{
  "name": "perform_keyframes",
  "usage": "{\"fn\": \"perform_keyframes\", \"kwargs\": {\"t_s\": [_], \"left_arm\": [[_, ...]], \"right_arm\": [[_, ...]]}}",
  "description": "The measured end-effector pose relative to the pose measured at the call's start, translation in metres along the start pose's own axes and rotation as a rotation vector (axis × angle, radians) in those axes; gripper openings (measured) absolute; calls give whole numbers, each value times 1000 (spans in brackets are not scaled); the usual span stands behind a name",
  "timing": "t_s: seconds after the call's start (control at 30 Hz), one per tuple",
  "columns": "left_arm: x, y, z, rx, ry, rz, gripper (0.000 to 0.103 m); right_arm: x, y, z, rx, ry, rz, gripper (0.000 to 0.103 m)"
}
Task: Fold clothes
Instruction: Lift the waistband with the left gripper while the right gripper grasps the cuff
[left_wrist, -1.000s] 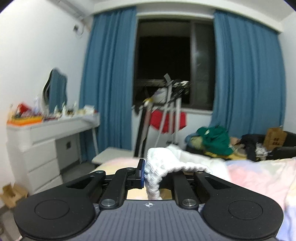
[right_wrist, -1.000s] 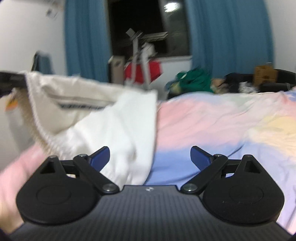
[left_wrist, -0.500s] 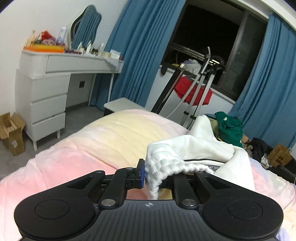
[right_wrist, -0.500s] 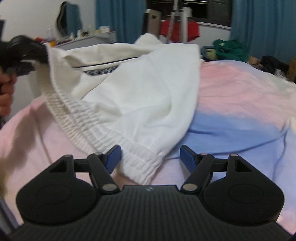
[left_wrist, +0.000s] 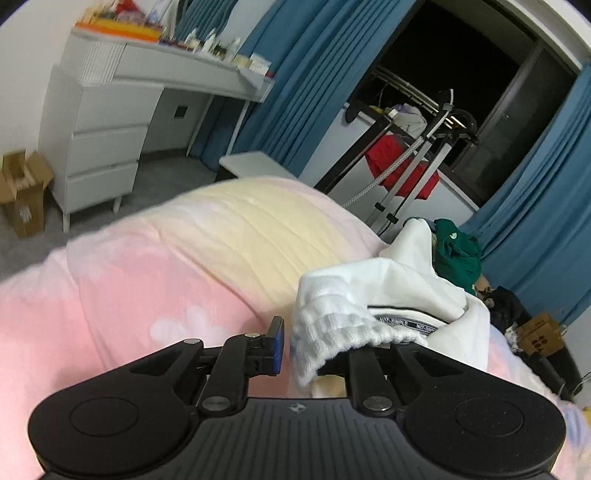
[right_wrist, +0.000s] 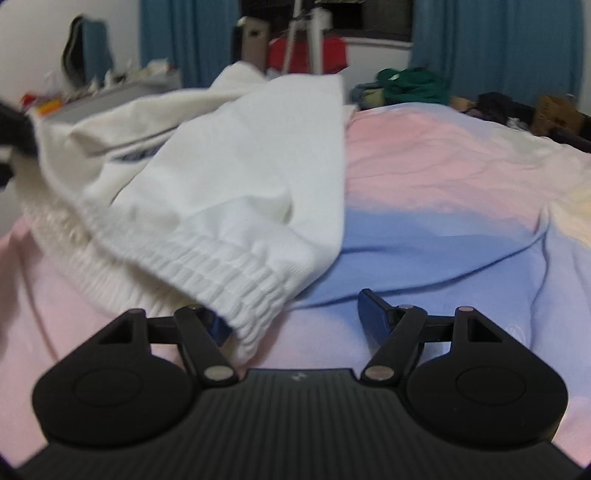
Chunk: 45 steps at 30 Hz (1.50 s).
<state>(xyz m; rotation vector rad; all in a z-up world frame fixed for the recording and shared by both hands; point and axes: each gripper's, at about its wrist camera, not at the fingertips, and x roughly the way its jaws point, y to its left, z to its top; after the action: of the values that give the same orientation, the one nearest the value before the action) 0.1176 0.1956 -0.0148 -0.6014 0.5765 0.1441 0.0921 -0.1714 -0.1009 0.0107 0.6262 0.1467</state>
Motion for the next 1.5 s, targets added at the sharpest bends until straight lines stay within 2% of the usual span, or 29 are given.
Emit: {"fn": "perform_keyframes", "kwargs": {"t_s": [0.1, 0.13, 0.27, 0.33, 0.37, 0.5, 0.7, 0.87, 0.97, 1.07, 1.13, 1.17, 1.2, 1.23, 1.27, 1.37, 1.5], "left_arm": [[-7, 9, -4, -63, 29, -6, 25], [-10, 13, -6, -84, 38, -8, 33], [-27, 24, -15, -150, 56, -1, 57], [-42, 31, -23, -202, 55, -12, 74], [-47, 34, -27, -222, 57, -31, 76], [-58, 36, -38, -269, 45, -143, 79], [-72, 38, -55, -331, 27, -302, 80], [-50, 32, -61, -343, 73, -300, 81], [-26, 38, -65, -400, 123, -313, 77], [-5, 40, -62, -440, 130, -283, 63], [5, 43, -51, -453, 96, -283, 45], [9, 43, -44, -453, 82, -283, 44], [13, 43, -37, -450, 79, -285, 37], [16, 42, -29, -442, 79, -288, 20], [19, 41, -21, -426, 84, -290, 10], [21, 34, 6, -334, 78, -283, 10], [13, 25, 59, -194, 36, -282, 9]], "right_arm": [[1, 3, -2, 1, -24, -1, 71], [0, 5, -2, -1, -31, -2, 68], [-7, 6, 3, 15, -59, -2, 46], [-11, 6, 4, 6, -56, -22, 36], [-11, 6, 3, 6, -49, -17, 30], [-15, 9, 3, 19, -31, -1, 21], [-22, 9, 4, 45, -11, 17, 20], [-24, 6, 4, 61, -1, 30, 20], [-23, 5, 4, 62, 1, 32, 20], [-21, 4, 1, 56, 9, 34, 20], [-20, 4, -2, 56, 18, 36, 20], [-20, 3, -3, 59, 23, 39, 20], [-20, 3, -3, 74, 31, 52, 21], [-21, 2, -4, 88, 39, 66, 21], [-23, 4, -5, 102, 43, 84, 21], [-35, 16, -7, 126, 39, 118, 21], [-57, 52, -7, 160, -18, 175, 21]]}}
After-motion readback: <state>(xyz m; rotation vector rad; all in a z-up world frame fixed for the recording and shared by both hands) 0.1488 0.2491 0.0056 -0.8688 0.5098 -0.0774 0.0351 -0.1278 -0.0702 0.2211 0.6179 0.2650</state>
